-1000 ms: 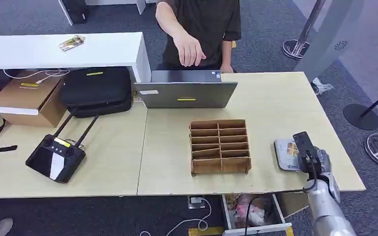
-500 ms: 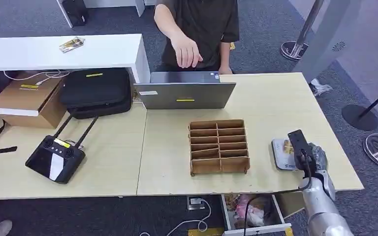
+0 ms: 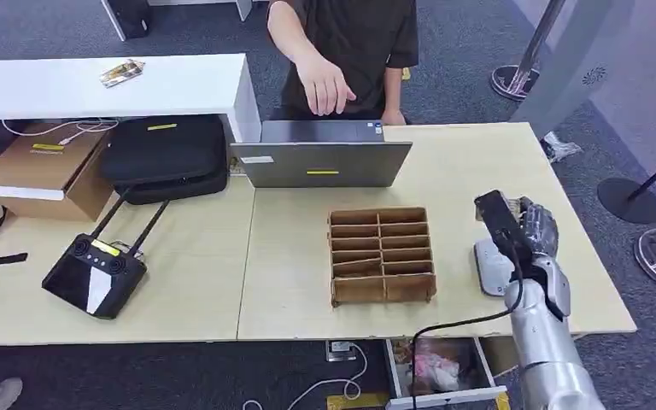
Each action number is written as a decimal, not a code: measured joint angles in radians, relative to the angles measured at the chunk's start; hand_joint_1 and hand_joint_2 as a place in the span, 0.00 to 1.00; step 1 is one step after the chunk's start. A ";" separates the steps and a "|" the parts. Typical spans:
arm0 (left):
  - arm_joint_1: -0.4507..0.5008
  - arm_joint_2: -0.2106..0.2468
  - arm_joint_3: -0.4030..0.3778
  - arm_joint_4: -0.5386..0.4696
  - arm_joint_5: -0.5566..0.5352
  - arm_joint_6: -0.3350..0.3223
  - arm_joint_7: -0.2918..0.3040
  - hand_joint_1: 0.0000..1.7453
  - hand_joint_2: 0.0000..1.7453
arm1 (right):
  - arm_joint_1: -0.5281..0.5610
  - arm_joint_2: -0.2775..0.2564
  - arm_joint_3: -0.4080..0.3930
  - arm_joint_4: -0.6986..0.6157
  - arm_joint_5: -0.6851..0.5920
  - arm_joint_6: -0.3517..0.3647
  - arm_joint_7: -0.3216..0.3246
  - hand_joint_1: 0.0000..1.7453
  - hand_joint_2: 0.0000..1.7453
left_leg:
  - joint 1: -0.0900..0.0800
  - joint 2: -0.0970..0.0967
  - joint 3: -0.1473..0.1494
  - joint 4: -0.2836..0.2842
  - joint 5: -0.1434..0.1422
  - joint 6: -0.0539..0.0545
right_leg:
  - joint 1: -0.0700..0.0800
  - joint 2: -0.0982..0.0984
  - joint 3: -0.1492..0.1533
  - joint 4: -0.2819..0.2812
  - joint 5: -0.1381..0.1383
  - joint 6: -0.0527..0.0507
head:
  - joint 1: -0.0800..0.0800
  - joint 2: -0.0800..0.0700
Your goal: Pass the card to the sensor for recognition and then transmit it.
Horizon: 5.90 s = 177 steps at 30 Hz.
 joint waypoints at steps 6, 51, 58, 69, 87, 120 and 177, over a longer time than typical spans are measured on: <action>0.000 0.000 -0.013 0.000 0.006 -0.008 -0.002 0.00 0.00 | -0.050 0.019 0.087 -0.078 0.019 0.024 0.025 1.00 1.00 | 0.000 0.000 0.000 0.000 0.000 0.000 | 0.000 -0.001 0.000 0.000 0.000 0.000 | 0.000 0.000; -0.012 0.000 -0.114 0.005 -0.028 -0.013 0.032 0.00 0.00 | -0.442 0.337 0.375 0.234 0.034 -0.015 0.051 0.00 1.00 | 0.000 -0.003 -0.002 0.000 0.001 -0.001 | 0.000 -0.003 -0.002 0.001 0.000 -0.001 | 0.000 0.000; -0.012 0.000 -0.116 0.005 -0.023 -0.010 0.029 0.00 0.00 | -0.442 0.337 0.371 0.260 0.045 -0.013 0.043 0.00 1.00 | 0.000 -0.002 -0.002 0.000 0.001 -0.001 | 0.000 -0.002 -0.003 0.001 -0.001 -0.001 | 0.000 0.000; -0.014 0.000 -0.126 0.006 -0.021 -0.002 0.031 0.00 0.00 | -0.442 0.337 0.363 0.267 0.064 -0.015 0.036 0.00 1.00 | 0.000 -0.002 -0.002 0.000 0.001 -0.001 | 0.000 -0.001 -0.003 0.001 0.000 -0.001 | 0.000 0.000; -0.013 0.001 -0.140 0.006 0.033 -0.004 0.027 0.00 0.00 | -0.377 0.288 0.315 0.194 -0.112 0.189 -0.055 0.00 1.00 | 0.000 -0.003 -0.003 0.000 0.001 -0.001 | 0.000 -0.002 -0.004 0.001 0.000 -0.001 | 0.000 0.000; 0.014 0.003 -0.094 0.006 0.187 -0.011 -0.022 0.00 0.00 | -0.302 -0.132 0.234 0.031 0.264 0.022 0.011 0.00 1.00 | -0.001 -0.004 -0.004 0.000 0.001 0.000 | -0.001 -0.004 -0.004 0.000 0.000 0.000 | 0.000 0.000; 0.036 0.000 -0.088 -0.027 0.243 -0.085 -0.011 0.00 0.00 | 0.591 -0.148 0.052 -0.712 0.647 0.225 0.206 0.00 1.00 | -0.001 -0.008 -0.003 -0.001 -0.004 0.000 | -0.001 -0.008 -0.002 0.000 -0.006 0.000 | 0.000 0.000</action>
